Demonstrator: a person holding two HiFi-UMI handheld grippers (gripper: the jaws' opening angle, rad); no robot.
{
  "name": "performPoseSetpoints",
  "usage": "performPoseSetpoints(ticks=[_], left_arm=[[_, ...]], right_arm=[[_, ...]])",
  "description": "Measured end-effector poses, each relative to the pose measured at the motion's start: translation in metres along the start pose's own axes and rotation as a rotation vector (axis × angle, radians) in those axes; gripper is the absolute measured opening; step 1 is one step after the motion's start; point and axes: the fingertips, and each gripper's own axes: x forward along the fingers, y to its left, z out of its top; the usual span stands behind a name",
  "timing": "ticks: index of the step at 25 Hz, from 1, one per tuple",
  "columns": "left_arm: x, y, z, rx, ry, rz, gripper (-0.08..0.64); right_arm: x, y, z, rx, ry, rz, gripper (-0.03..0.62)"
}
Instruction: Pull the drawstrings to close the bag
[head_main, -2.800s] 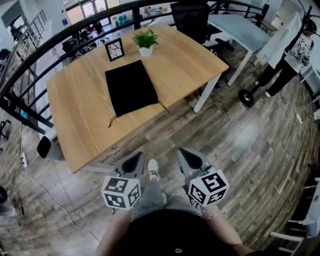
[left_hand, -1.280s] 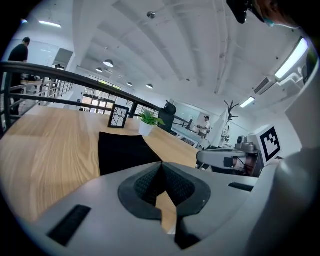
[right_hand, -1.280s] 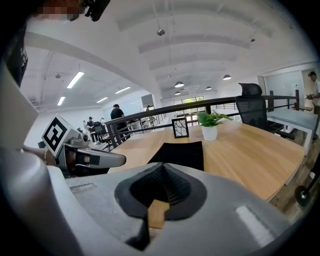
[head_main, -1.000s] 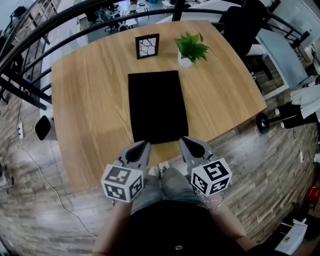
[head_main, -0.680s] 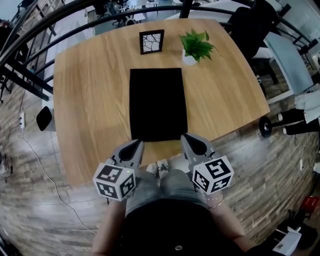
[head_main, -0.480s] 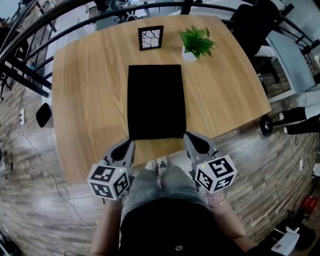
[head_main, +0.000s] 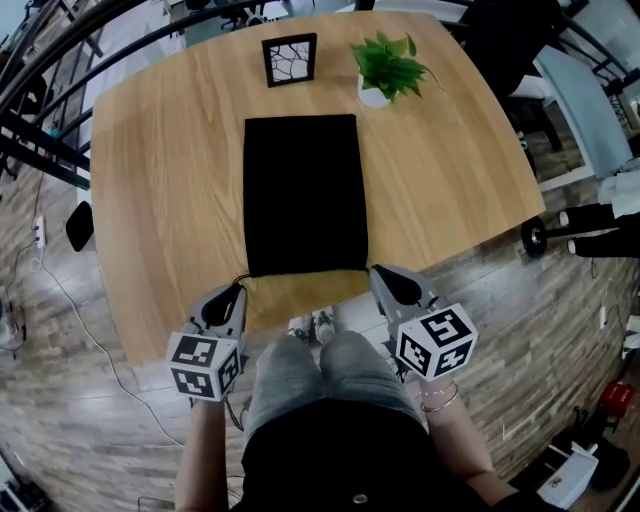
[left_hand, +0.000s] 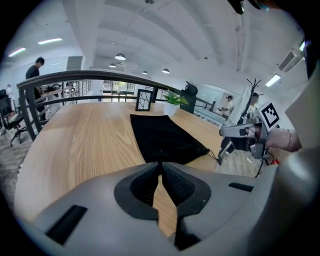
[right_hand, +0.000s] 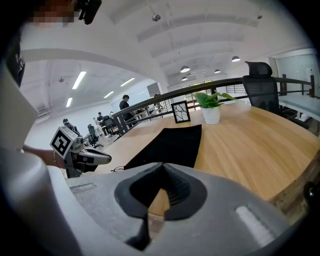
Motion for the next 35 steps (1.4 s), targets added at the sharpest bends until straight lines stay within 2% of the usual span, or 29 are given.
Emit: performPoseSetpoints(ticks=[5, 8, 12, 13, 14, 15, 22, 26, 35], left_arm=[[0.013, 0.003, -0.01, 0.042, 0.067, -0.026, 0.026], [0.022, 0.007, -0.015, 0.062, 0.11, -0.034, 0.115], [0.031, 0.012, -0.018, 0.086, 0.141, -0.038, 0.132], [0.033, 0.013, -0.019, 0.098, 0.151, -0.041, 0.135], [0.036, 0.013, -0.02, 0.112, 0.161, -0.044, 0.135], [0.038, 0.013, -0.021, 0.125, 0.17, -0.046, 0.135], [0.052, 0.021, -0.032, 0.169, 0.236, -0.045, 0.16], [0.058, 0.024, -0.029, 0.207, 0.241, -0.039, 0.16], [0.066, 0.022, -0.032, 0.259, 0.259, -0.048, 0.143]], right_arm=[[0.005, -0.008, -0.019, 0.008, 0.047, -0.012, 0.001], [0.008, -0.012, -0.03, 0.007, 0.086, -0.01, 0.002], [0.011, -0.022, -0.039, -0.013, 0.112, -0.039, 0.002], [0.012, -0.025, -0.041, -0.02, 0.122, -0.043, 0.013], [0.014, -0.028, -0.044, -0.028, 0.137, -0.044, 0.099], [0.015, -0.03, -0.048, -0.038, 0.155, -0.045, 0.127], [0.029, -0.036, -0.074, -0.121, 0.256, -0.046, 0.127], [0.037, -0.04, -0.082, -0.172, 0.29, -0.055, 0.127], [0.045, -0.038, -0.091, -0.186, 0.317, -0.034, 0.127]])
